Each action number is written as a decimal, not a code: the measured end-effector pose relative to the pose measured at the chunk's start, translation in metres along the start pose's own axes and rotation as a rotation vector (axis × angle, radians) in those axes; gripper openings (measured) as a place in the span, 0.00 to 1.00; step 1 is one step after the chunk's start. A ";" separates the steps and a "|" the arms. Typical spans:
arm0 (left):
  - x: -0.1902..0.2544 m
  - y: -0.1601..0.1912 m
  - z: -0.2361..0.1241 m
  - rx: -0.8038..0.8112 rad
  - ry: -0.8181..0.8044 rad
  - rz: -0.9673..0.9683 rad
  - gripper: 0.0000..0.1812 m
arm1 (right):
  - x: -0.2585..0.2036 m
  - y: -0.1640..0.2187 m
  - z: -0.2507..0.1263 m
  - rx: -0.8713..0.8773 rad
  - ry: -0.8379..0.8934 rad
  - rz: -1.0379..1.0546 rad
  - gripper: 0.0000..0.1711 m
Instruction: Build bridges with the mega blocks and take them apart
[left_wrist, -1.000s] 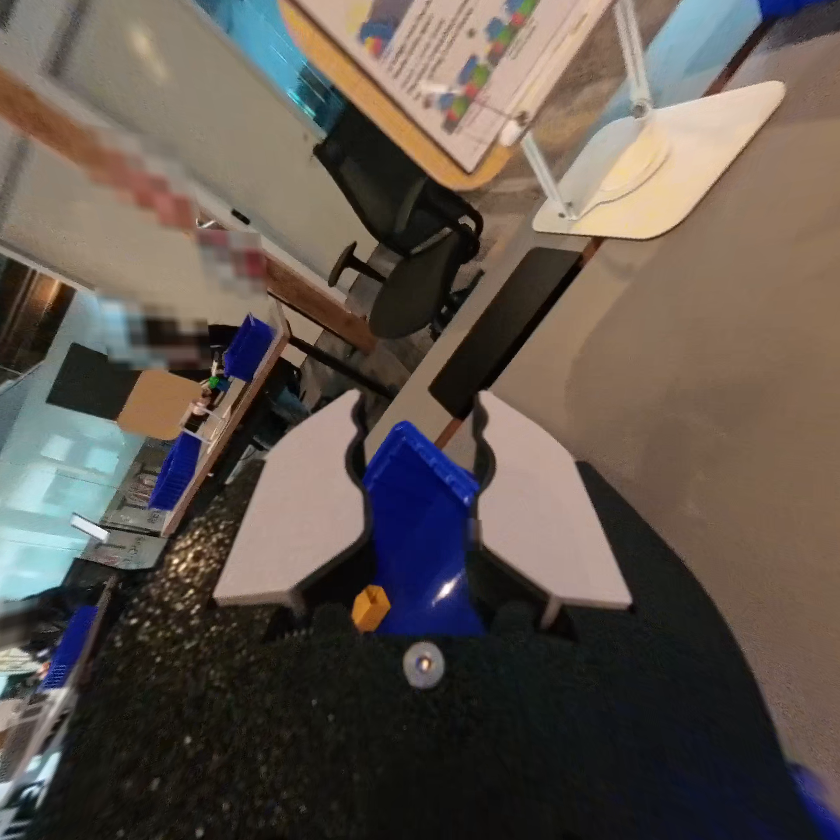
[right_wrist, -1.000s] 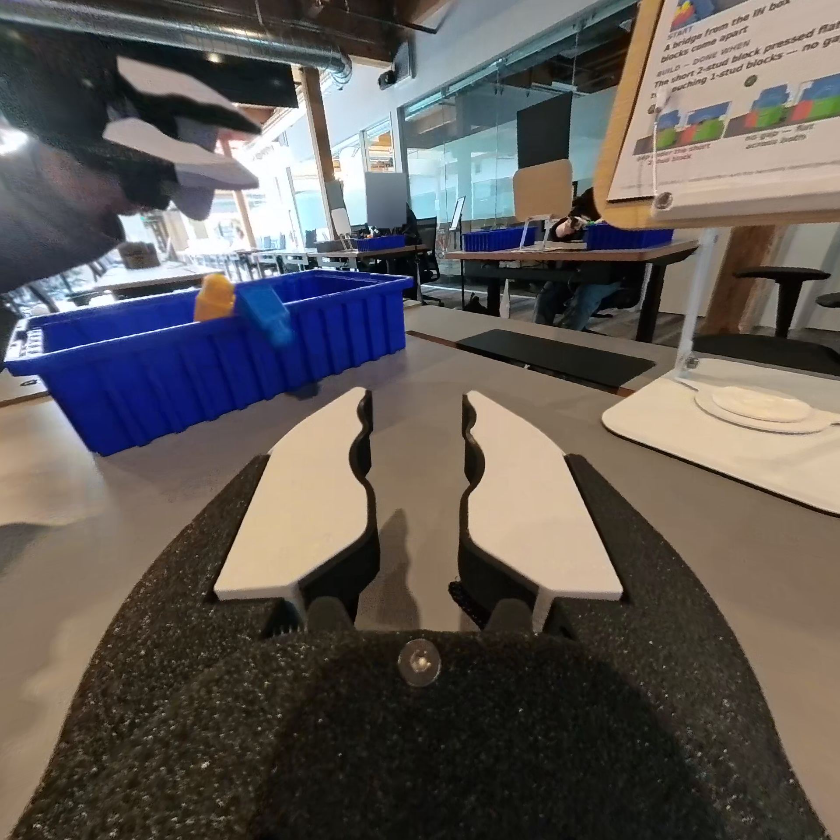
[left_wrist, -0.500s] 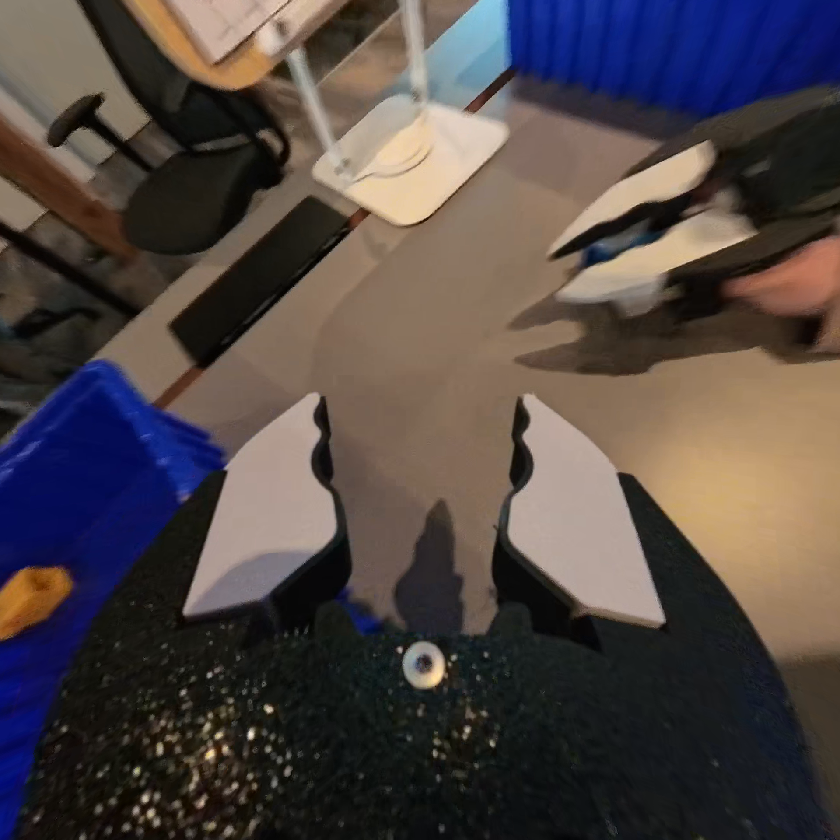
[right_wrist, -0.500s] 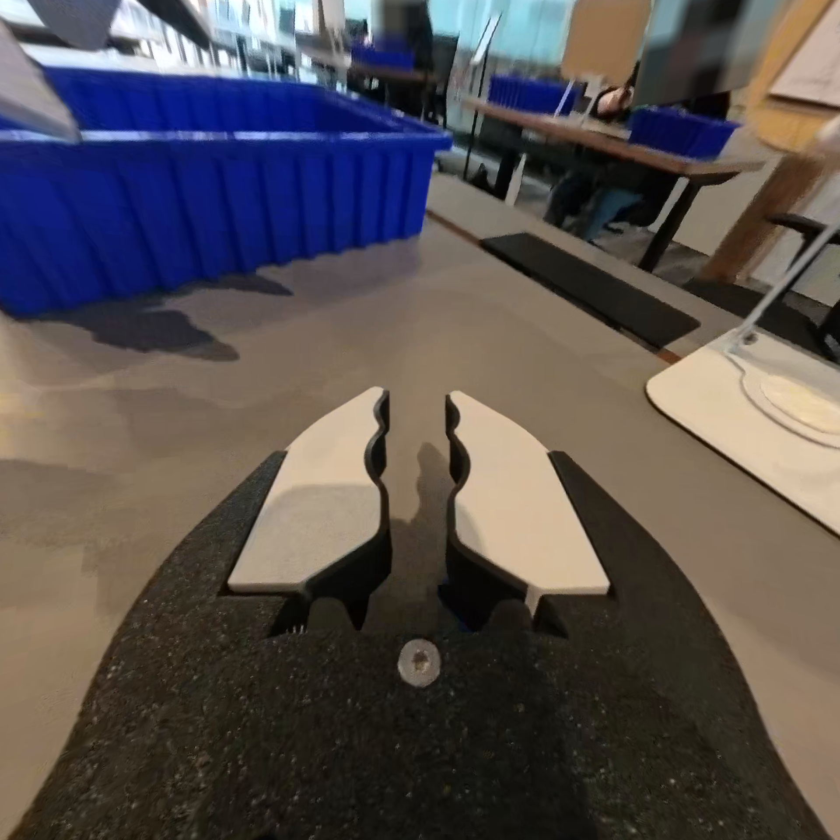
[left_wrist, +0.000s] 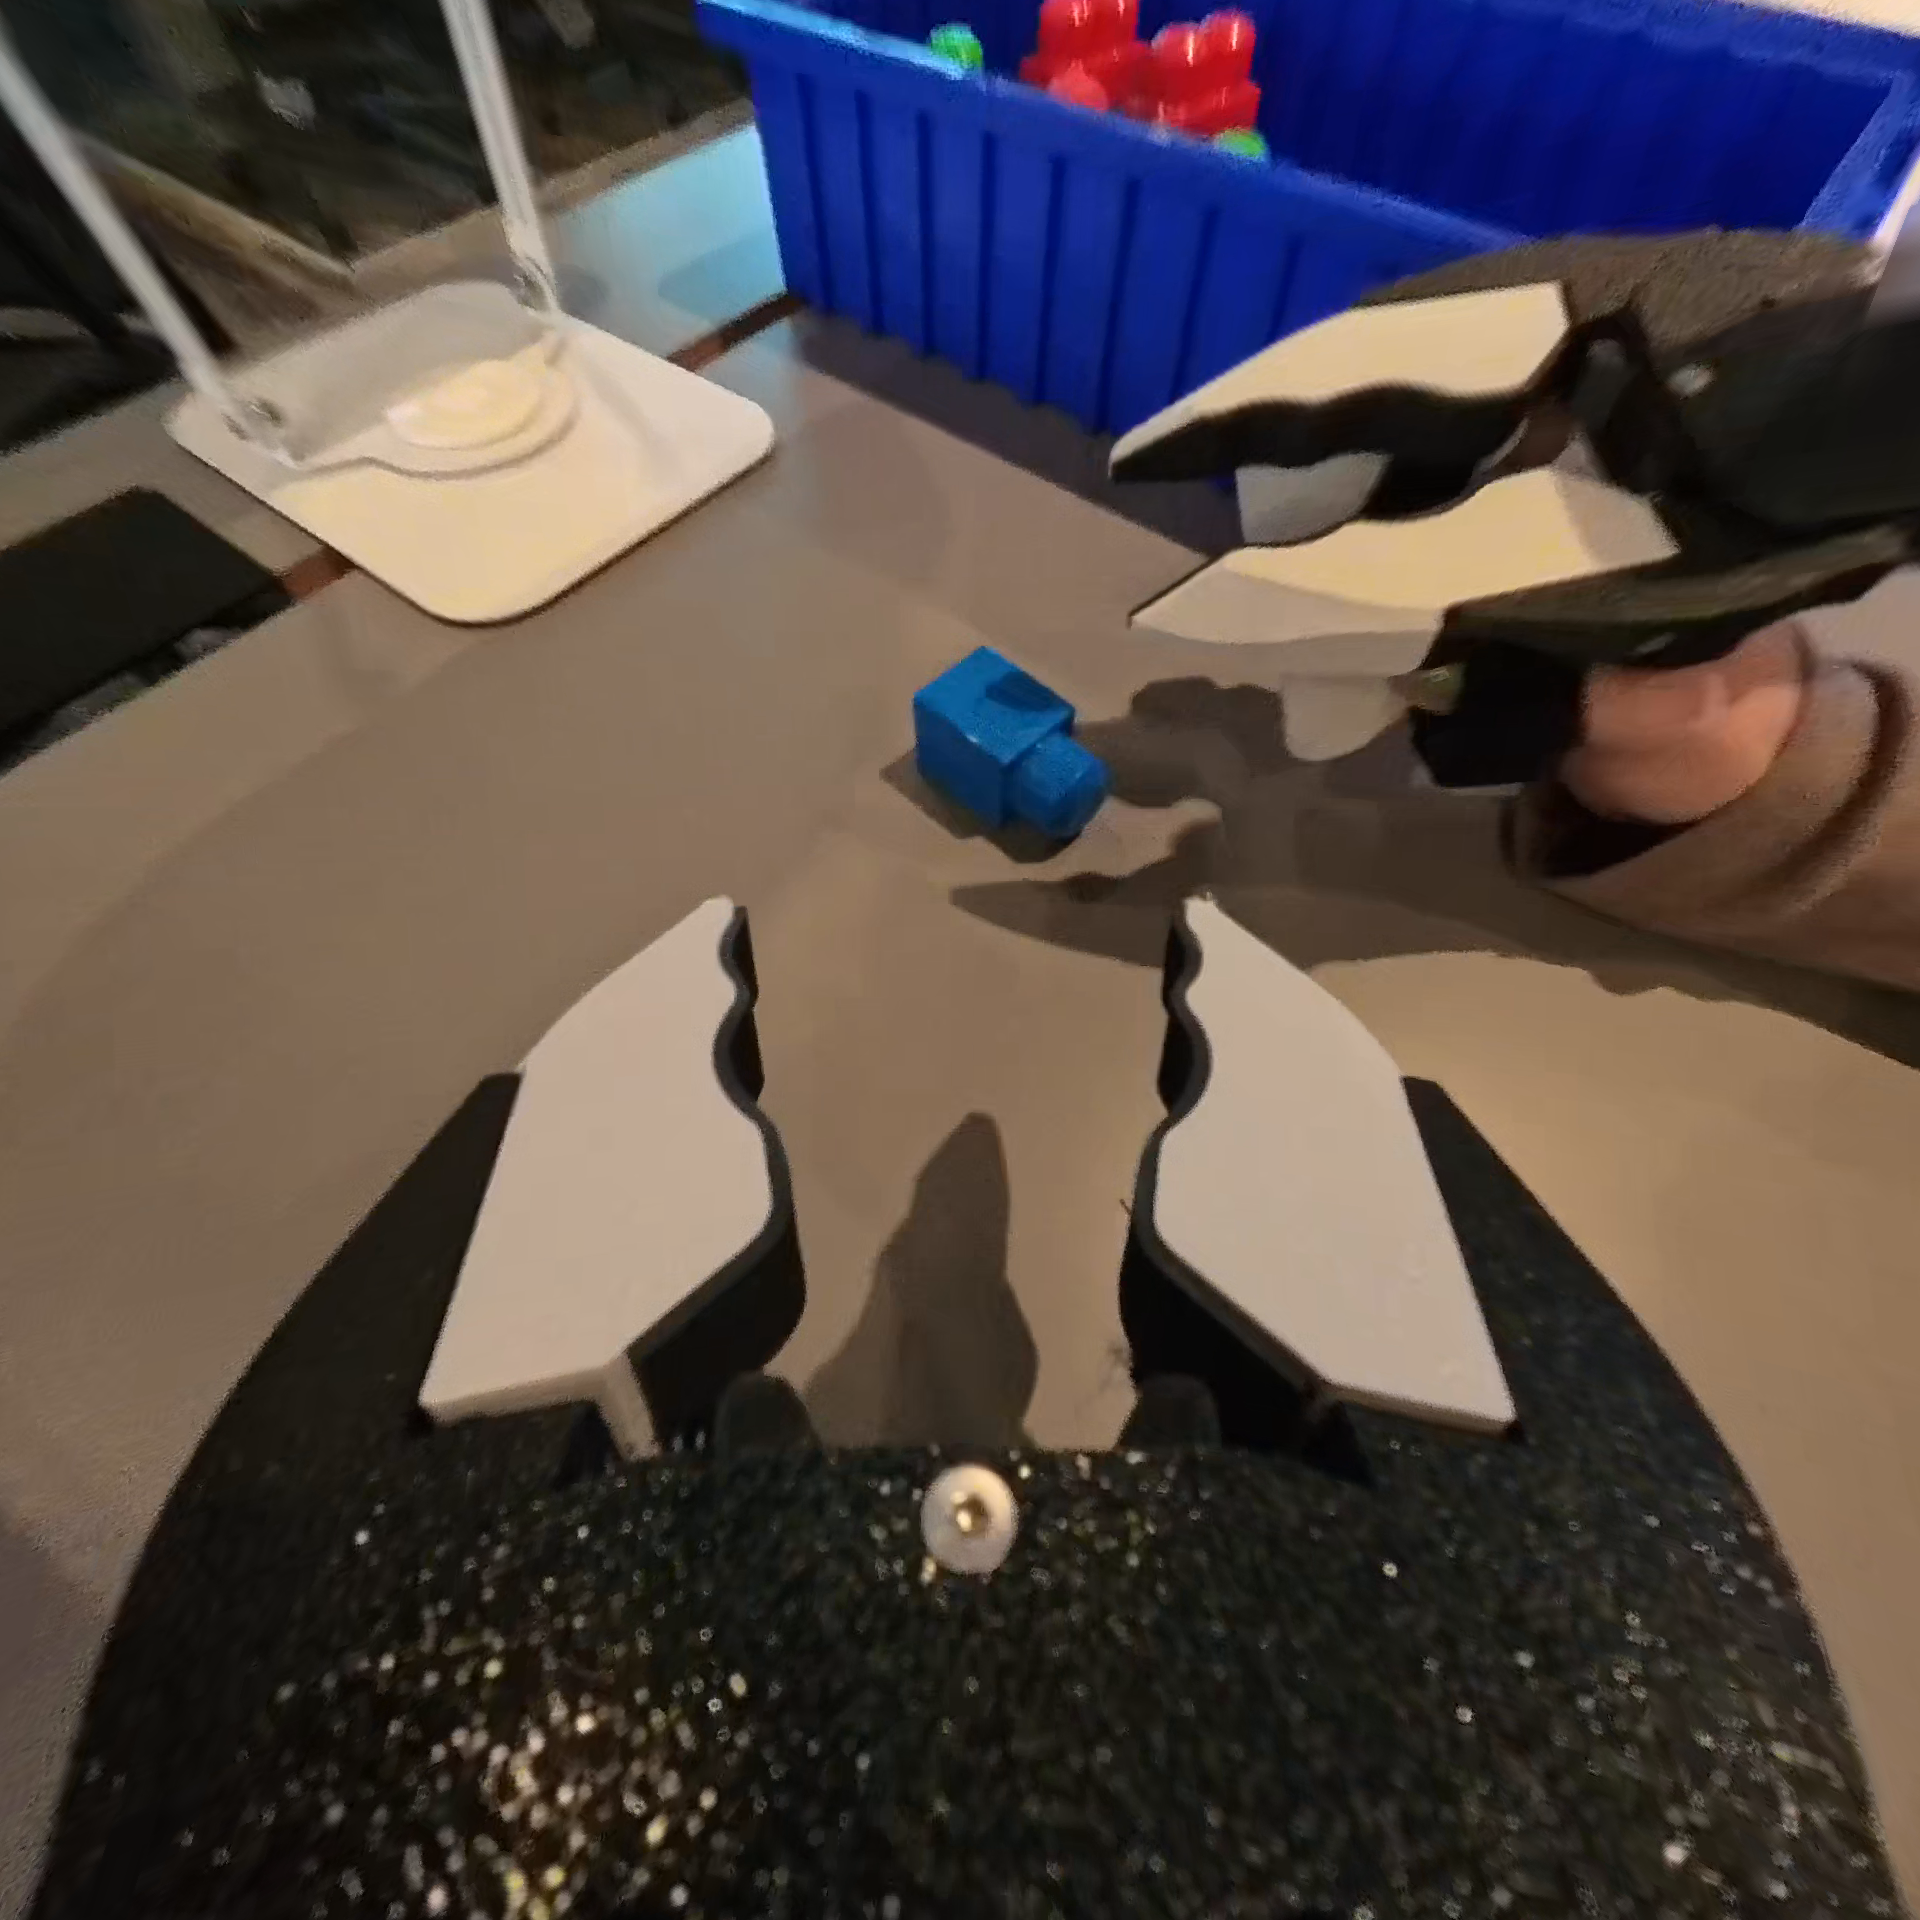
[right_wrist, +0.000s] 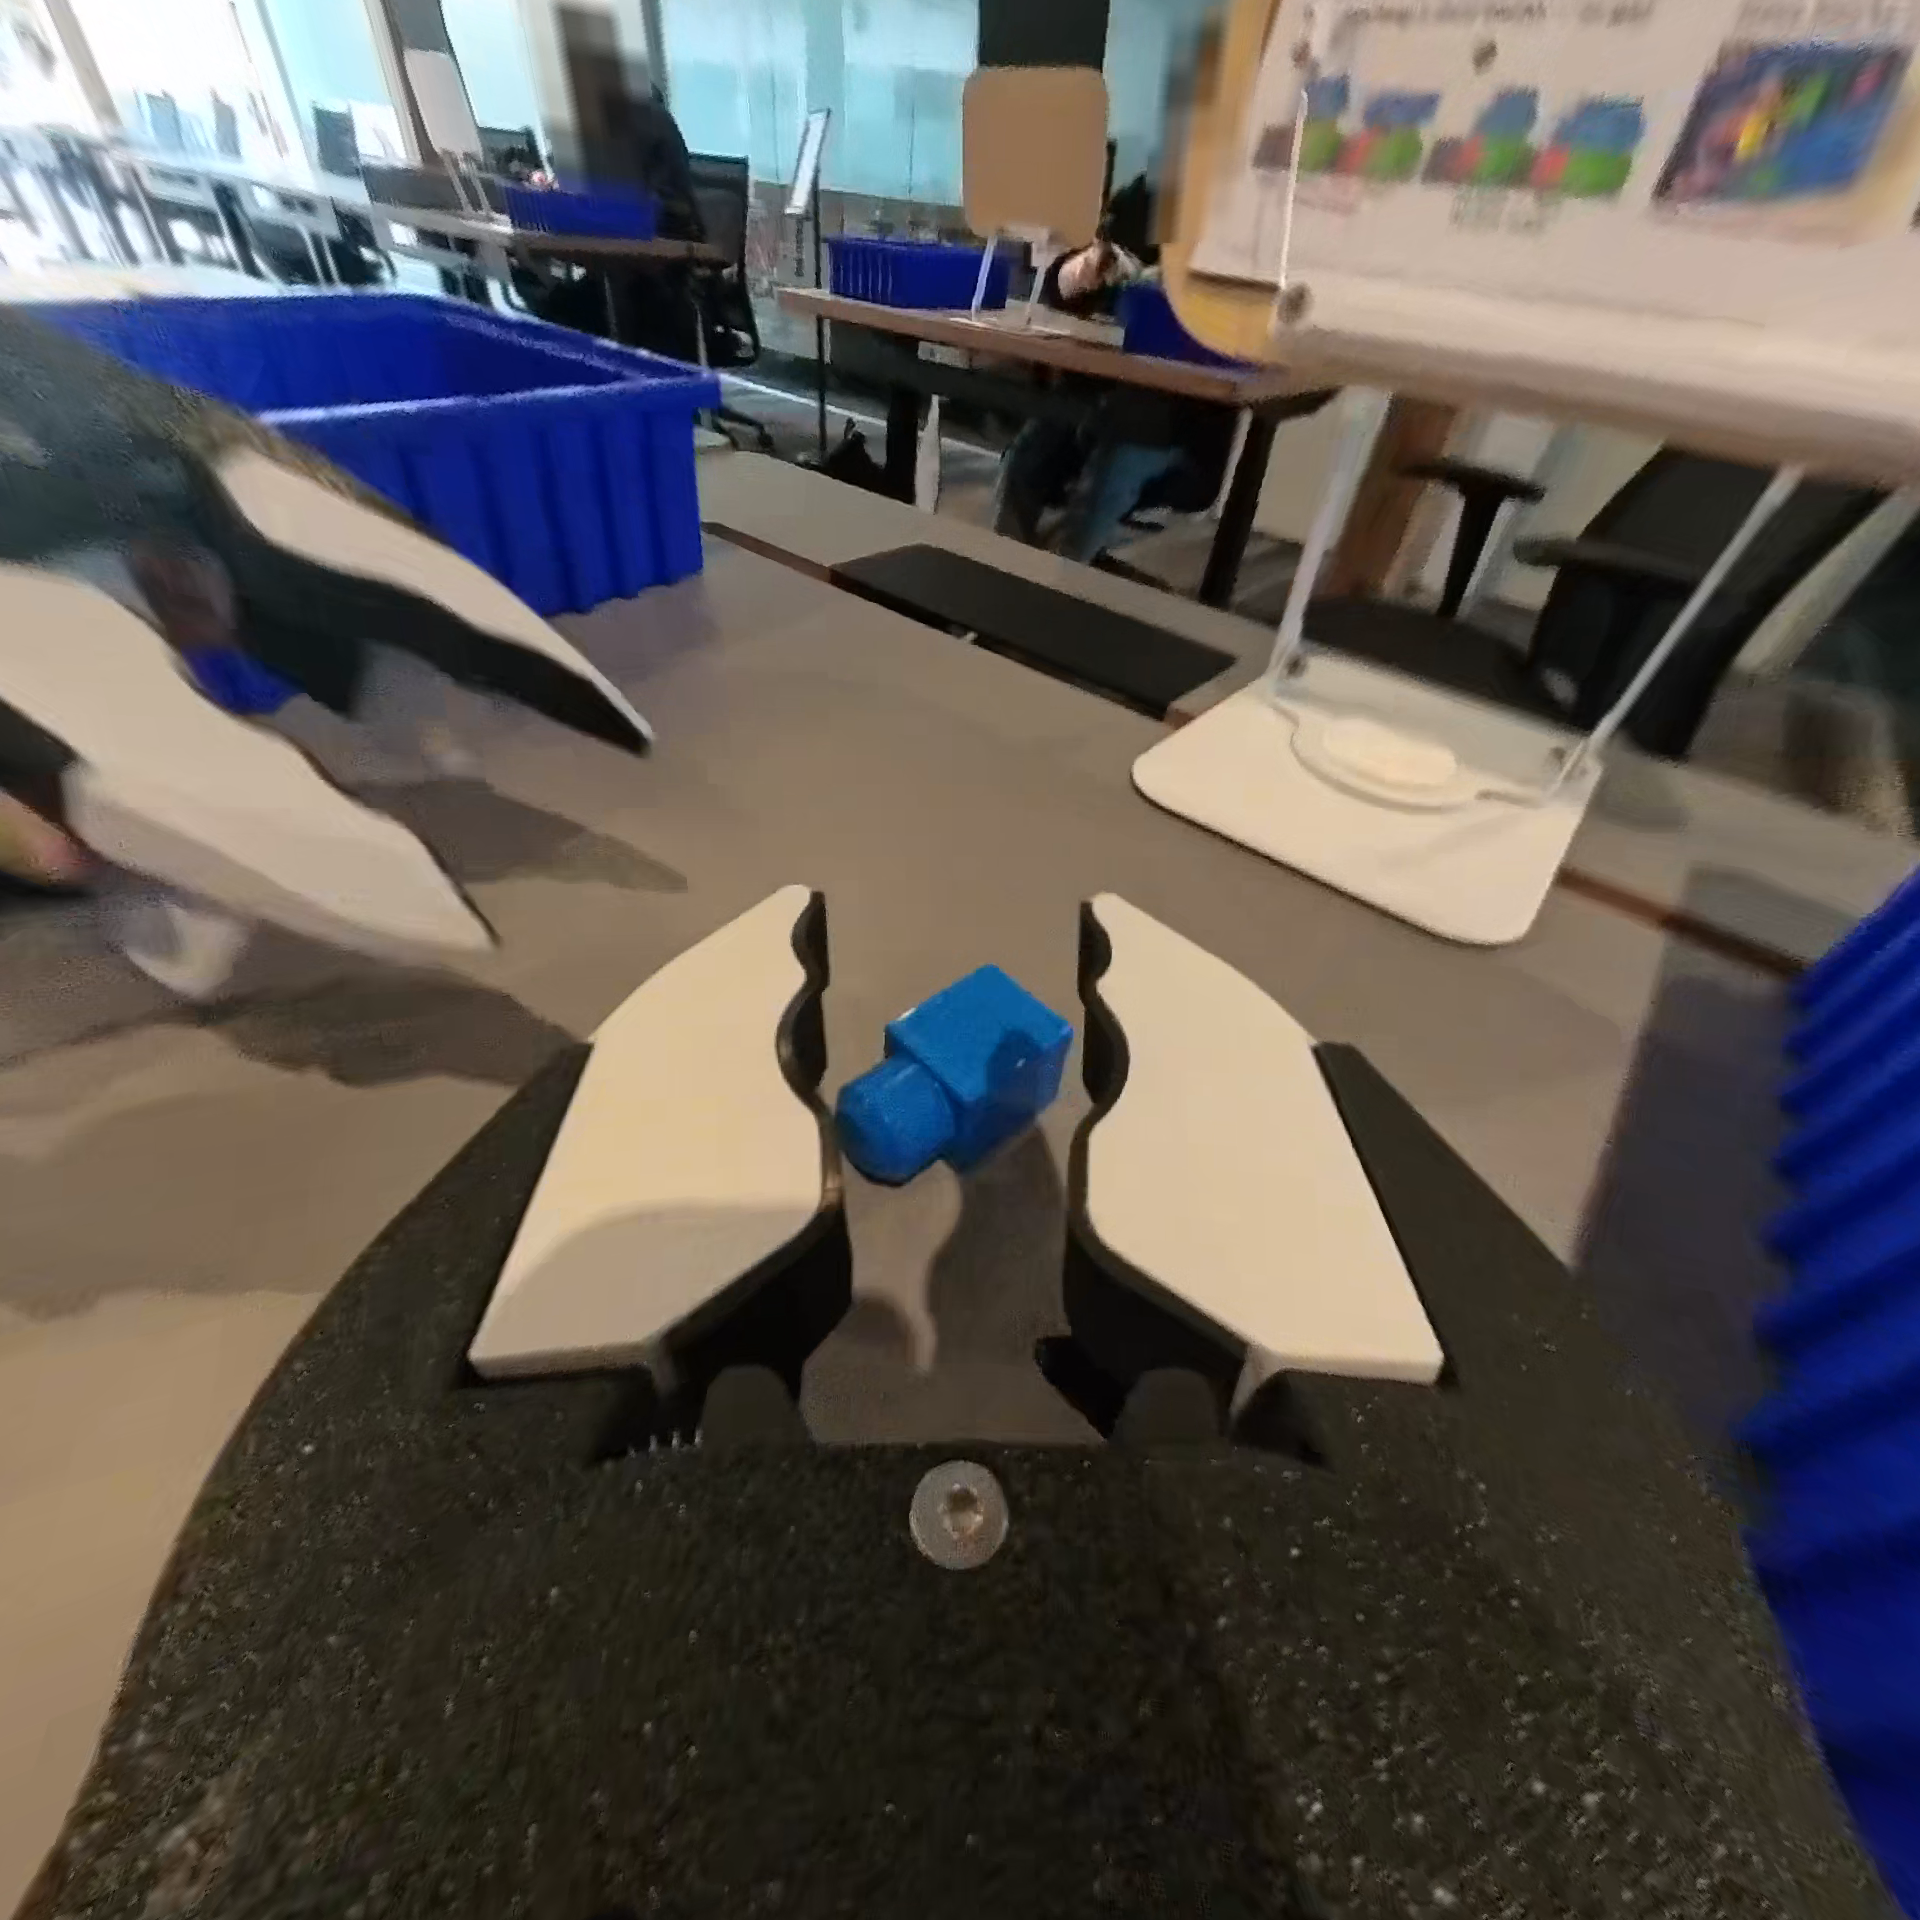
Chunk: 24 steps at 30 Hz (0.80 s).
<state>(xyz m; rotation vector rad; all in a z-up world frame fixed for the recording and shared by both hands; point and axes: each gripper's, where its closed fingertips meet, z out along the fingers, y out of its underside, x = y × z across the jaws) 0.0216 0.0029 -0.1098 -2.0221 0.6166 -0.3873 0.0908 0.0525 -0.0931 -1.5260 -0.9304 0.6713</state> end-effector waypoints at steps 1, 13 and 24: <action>0.004 0.002 0.015 -0.038 0.024 -0.013 0.43 | 0.004 0.000 -0.002 0.008 -0.002 0.038 0.27; 0.006 0.005 0.108 -0.264 -0.038 -0.058 0.50 | 0.033 -0.026 -0.025 0.168 0.143 -0.039 0.25; 0.003 0.004 0.105 -0.191 -0.084 0.043 0.24 | 0.025 -0.032 -0.026 0.204 0.102 -0.033 0.24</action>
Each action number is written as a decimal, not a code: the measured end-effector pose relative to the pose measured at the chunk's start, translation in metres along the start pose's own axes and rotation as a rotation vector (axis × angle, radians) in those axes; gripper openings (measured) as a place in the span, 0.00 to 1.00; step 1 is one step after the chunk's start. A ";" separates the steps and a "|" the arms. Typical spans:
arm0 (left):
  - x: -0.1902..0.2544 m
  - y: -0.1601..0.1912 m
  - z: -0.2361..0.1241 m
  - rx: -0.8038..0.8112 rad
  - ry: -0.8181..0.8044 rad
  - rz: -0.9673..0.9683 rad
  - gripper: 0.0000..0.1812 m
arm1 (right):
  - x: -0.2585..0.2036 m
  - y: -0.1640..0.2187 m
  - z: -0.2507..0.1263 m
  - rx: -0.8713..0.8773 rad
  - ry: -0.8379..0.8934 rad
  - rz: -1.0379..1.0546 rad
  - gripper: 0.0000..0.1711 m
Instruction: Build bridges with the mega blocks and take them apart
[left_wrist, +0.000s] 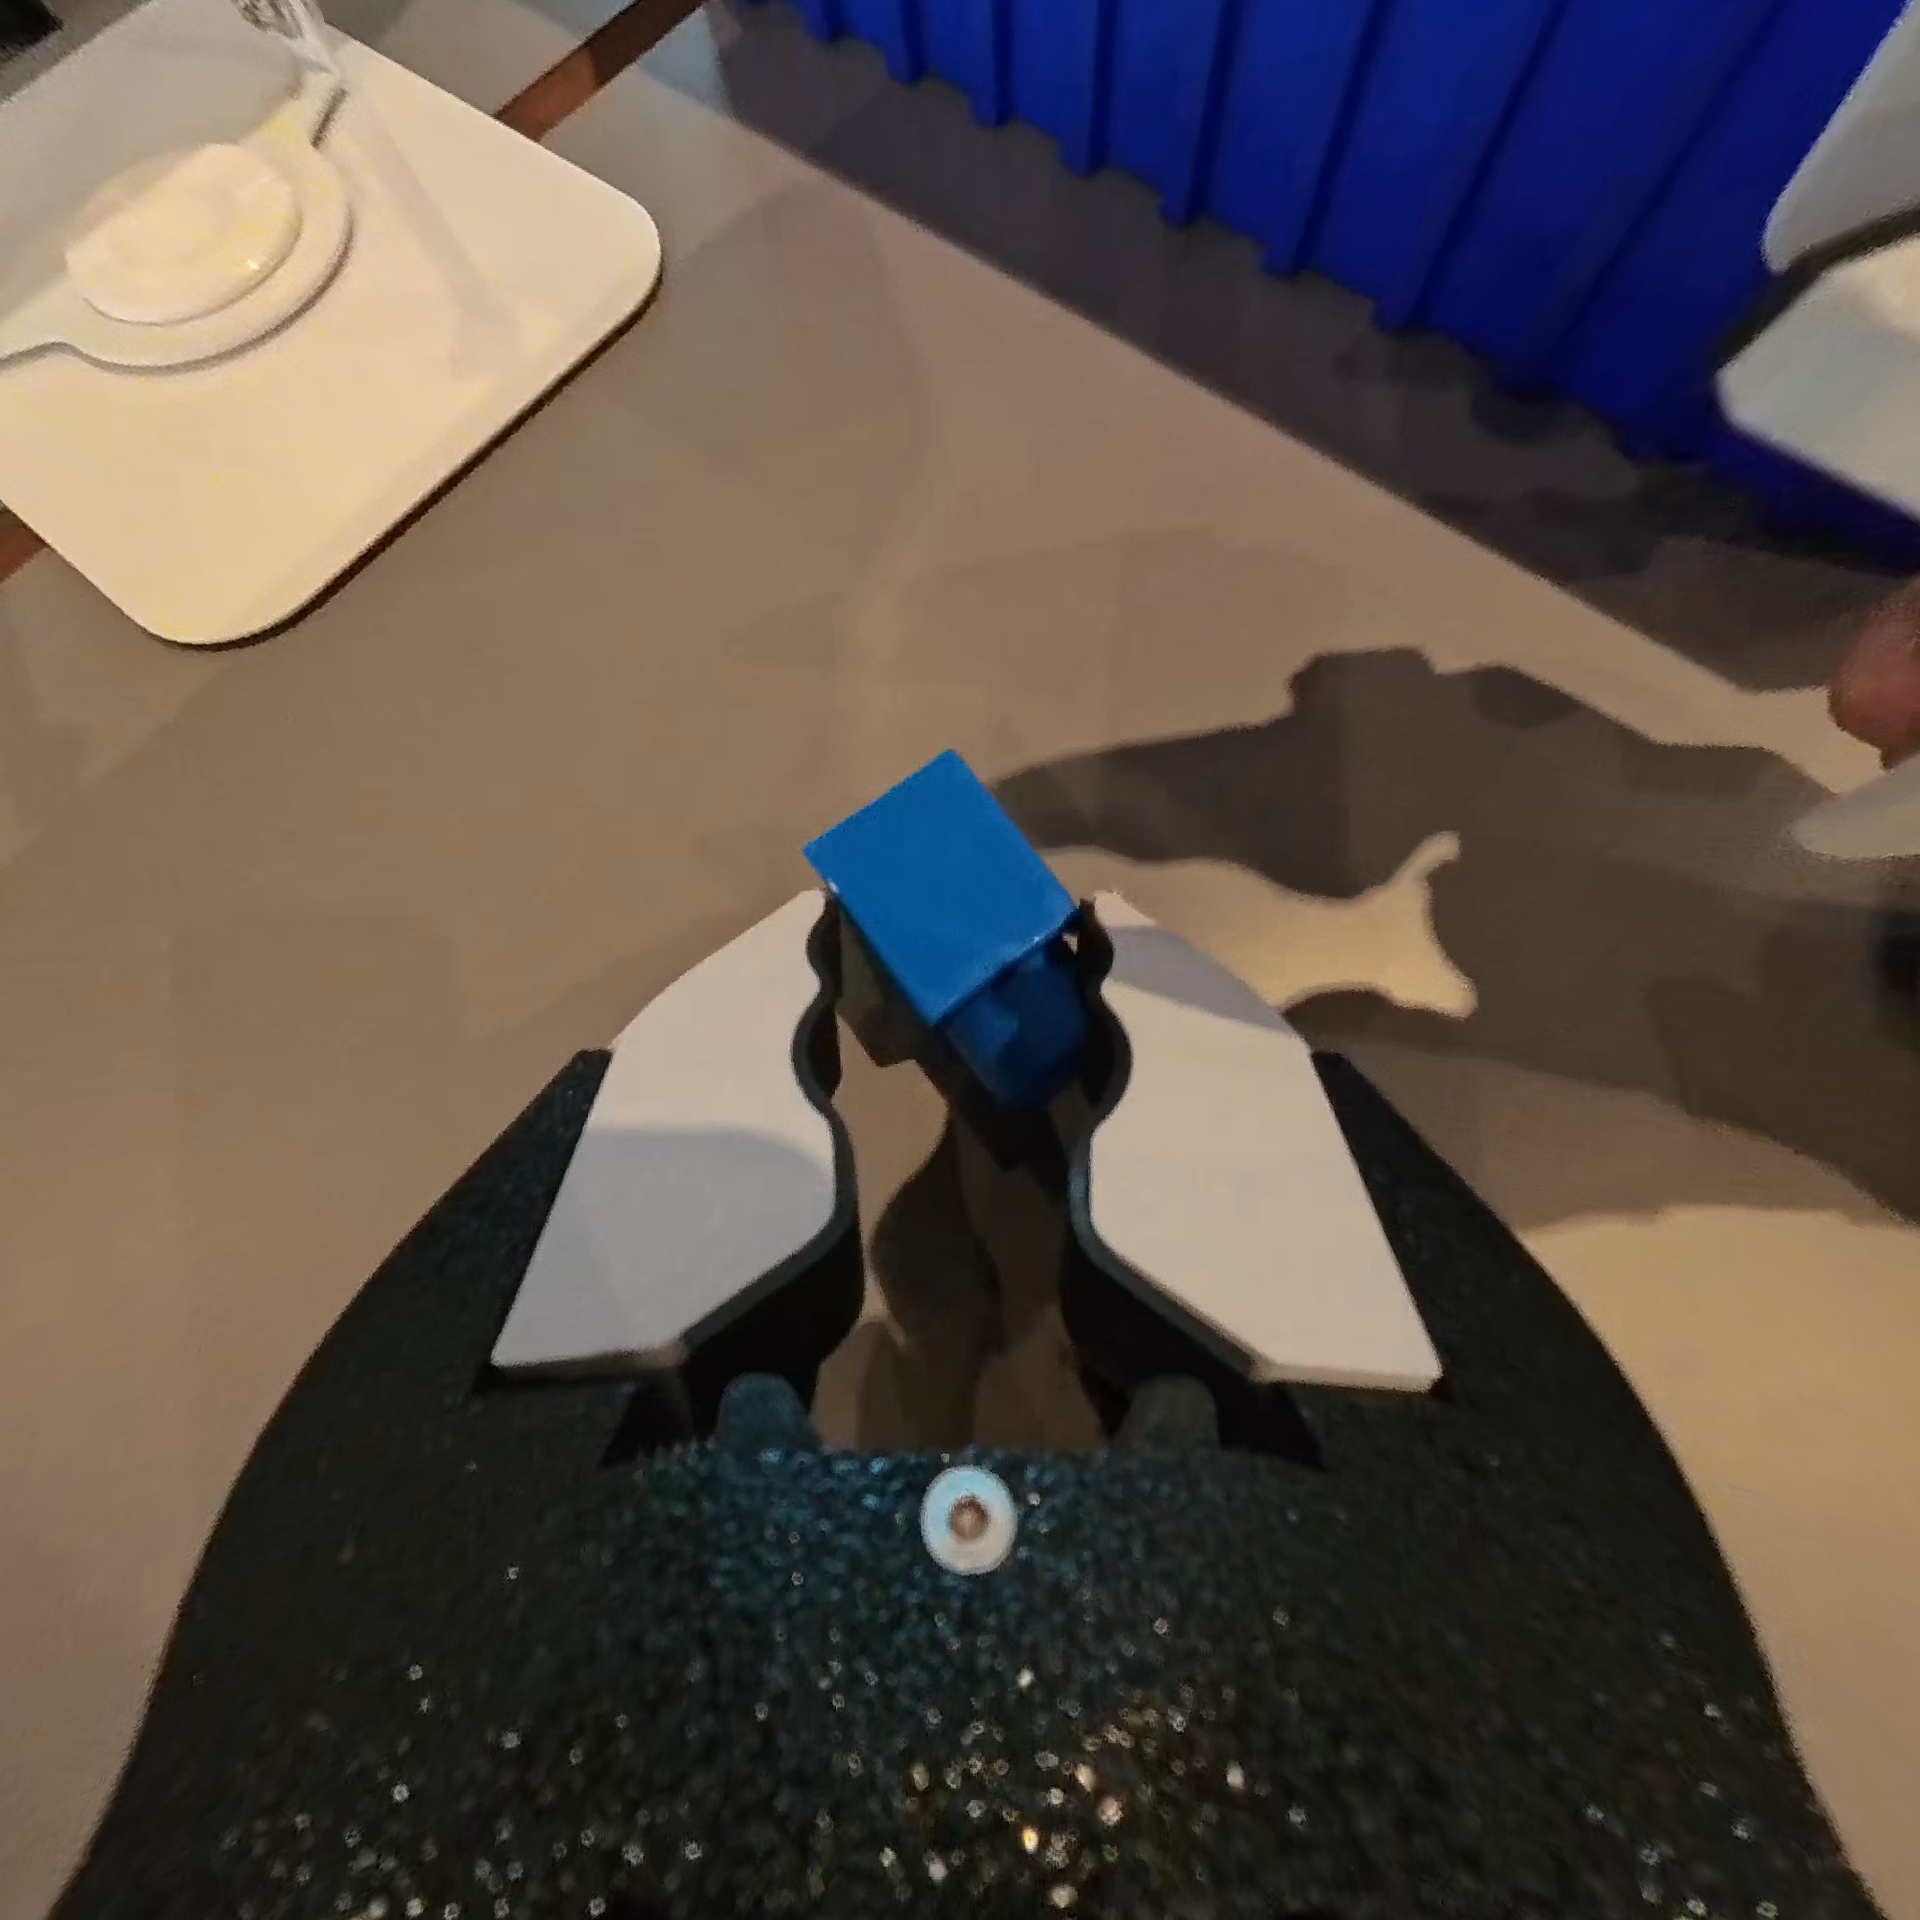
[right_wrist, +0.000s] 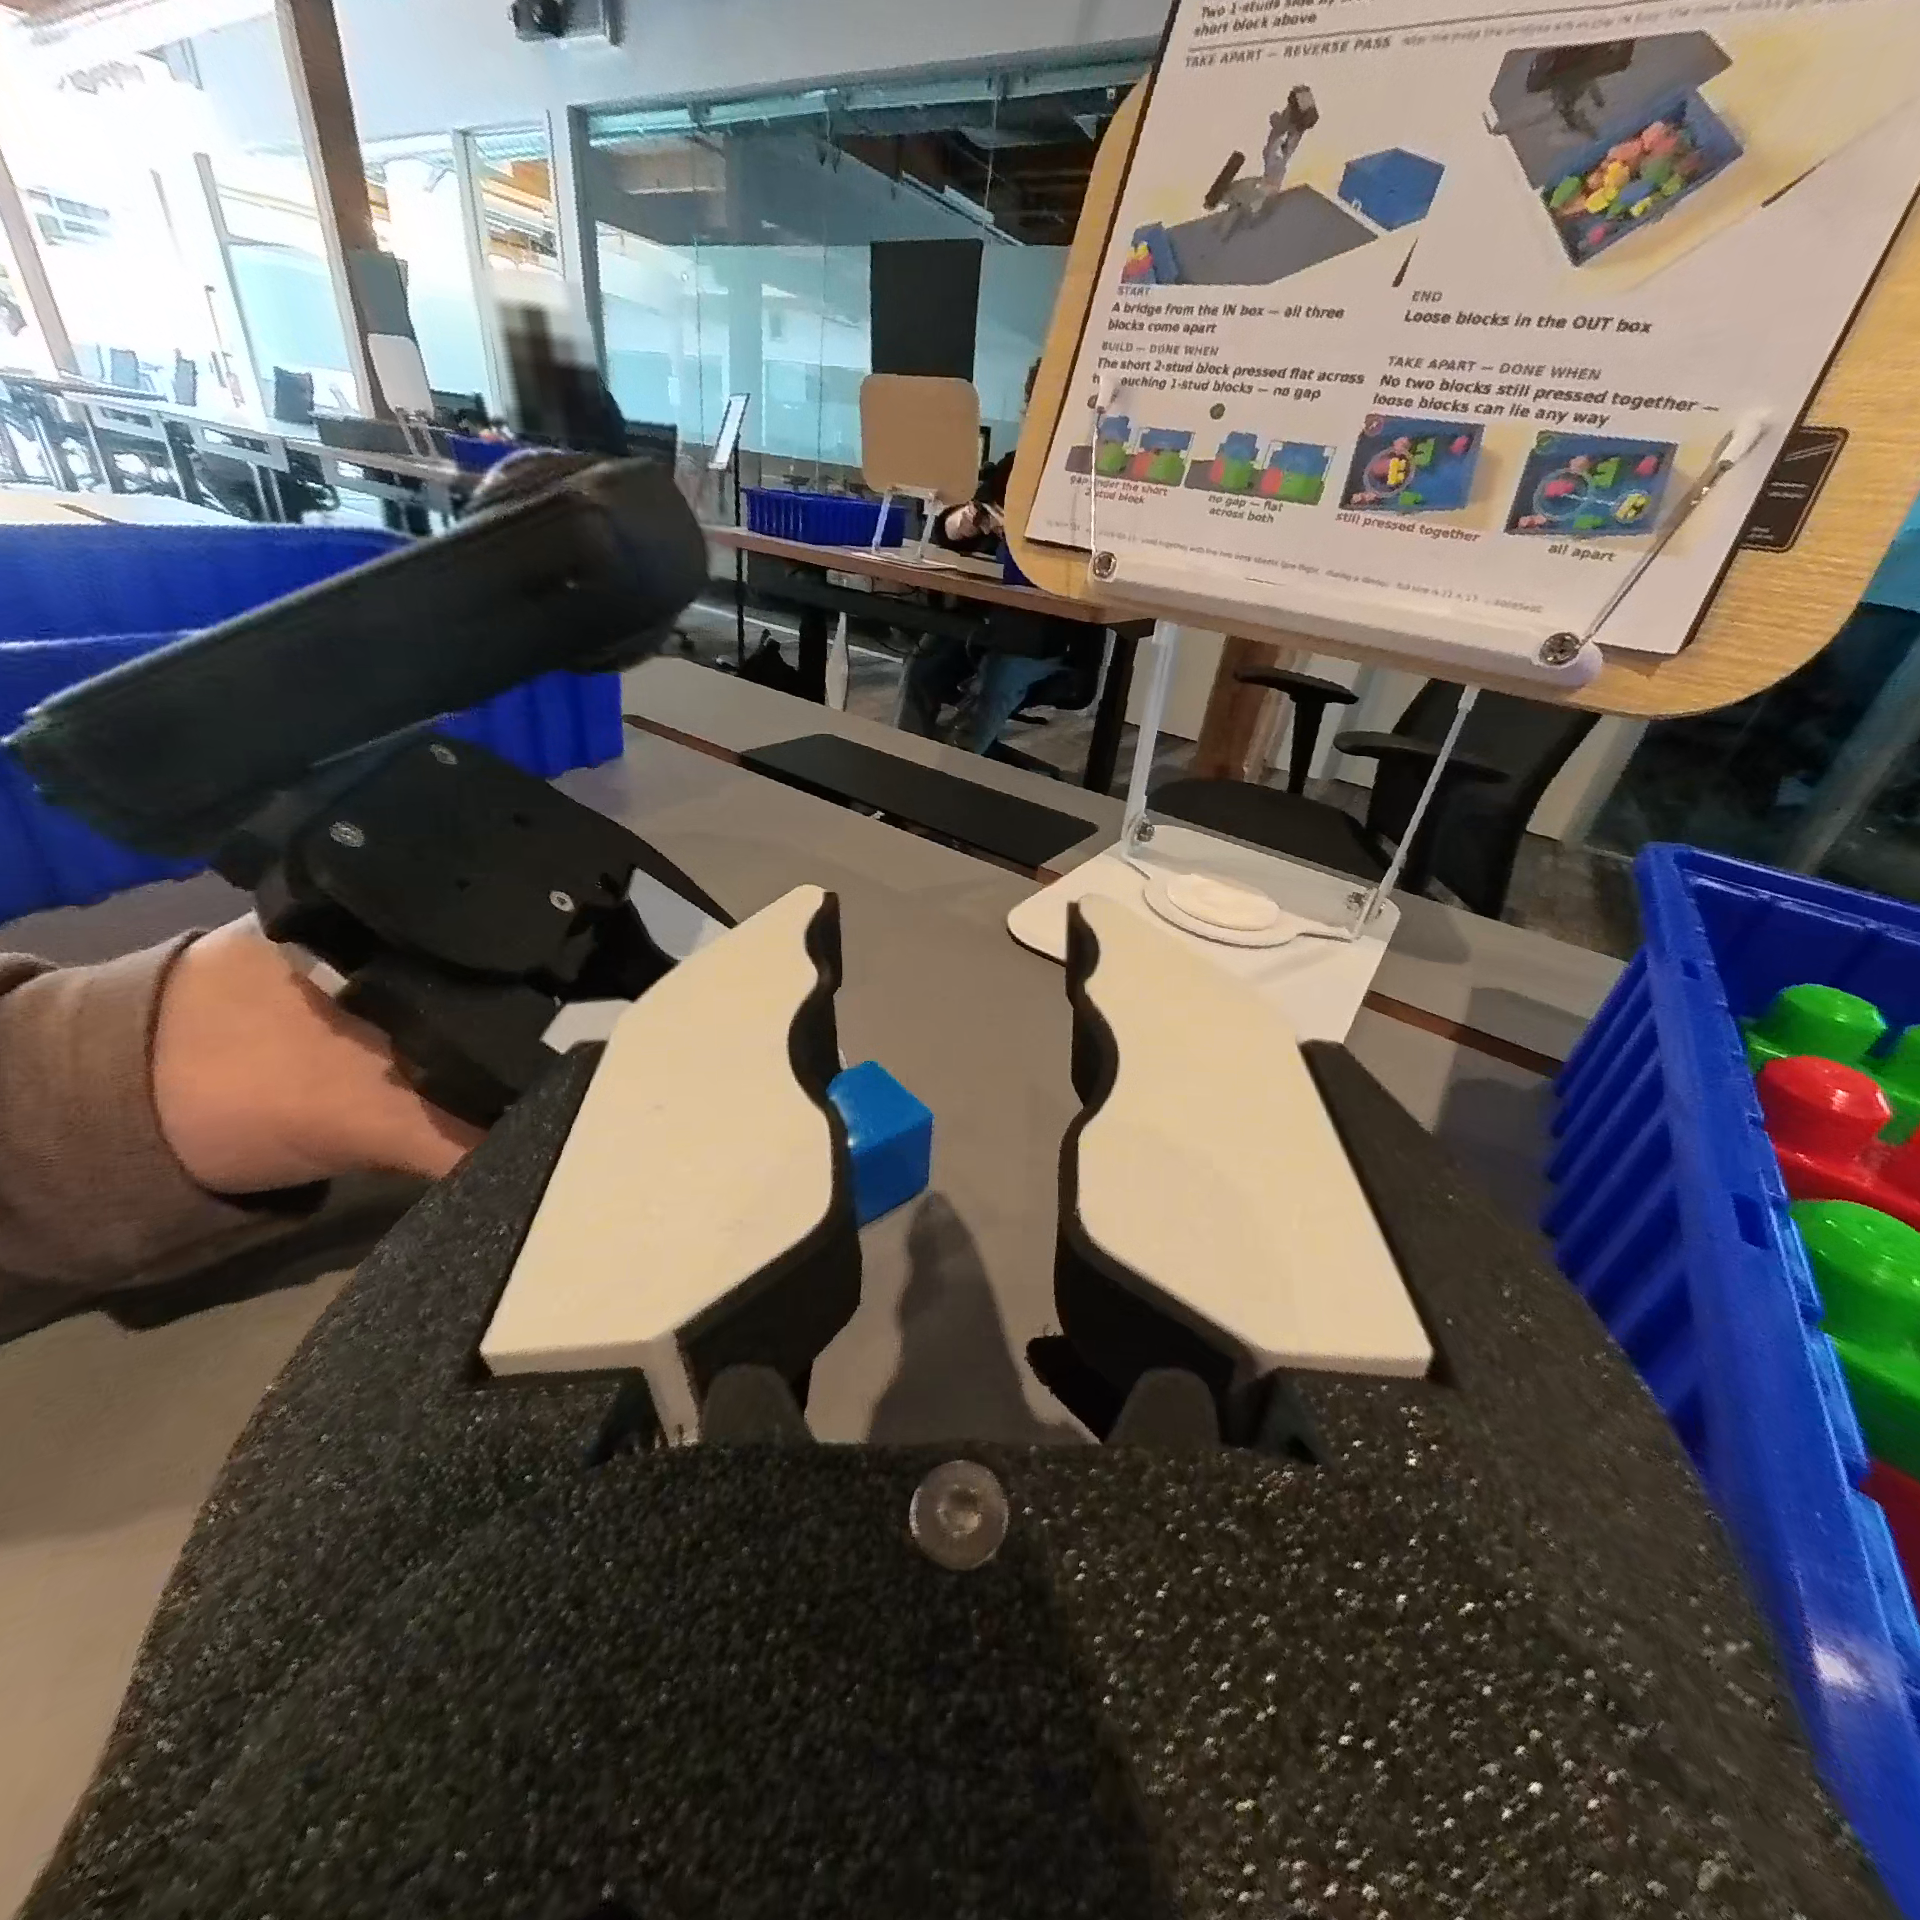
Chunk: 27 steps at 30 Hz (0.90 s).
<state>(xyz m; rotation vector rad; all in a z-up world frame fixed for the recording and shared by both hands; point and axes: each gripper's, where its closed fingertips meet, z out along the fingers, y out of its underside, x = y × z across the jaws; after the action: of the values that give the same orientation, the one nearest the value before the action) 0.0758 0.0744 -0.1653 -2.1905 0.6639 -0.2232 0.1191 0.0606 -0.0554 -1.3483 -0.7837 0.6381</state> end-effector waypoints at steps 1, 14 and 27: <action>-0.002 -0.001 -0.003 0.019 -0.004 0.002 0.24 | -0.001 0.000 0.000 0.003 -0.004 0.003 0.24; -0.048 -0.014 -0.152 0.441 -0.232 0.085 0.23 | -0.054 0.010 0.011 -0.006 -0.232 0.015 0.23; -0.049 0.001 -0.230 0.422 -0.421 0.518 0.22 | -0.167 -0.057 0.065 -0.094 -0.967 0.569 0.37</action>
<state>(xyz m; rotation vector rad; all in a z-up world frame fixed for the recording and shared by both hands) -0.0507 -0.0529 -0.0135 -1.5333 0.8248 0.3329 -0.0349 -0.0398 -0.0166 -1.3238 -1.1942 1.7953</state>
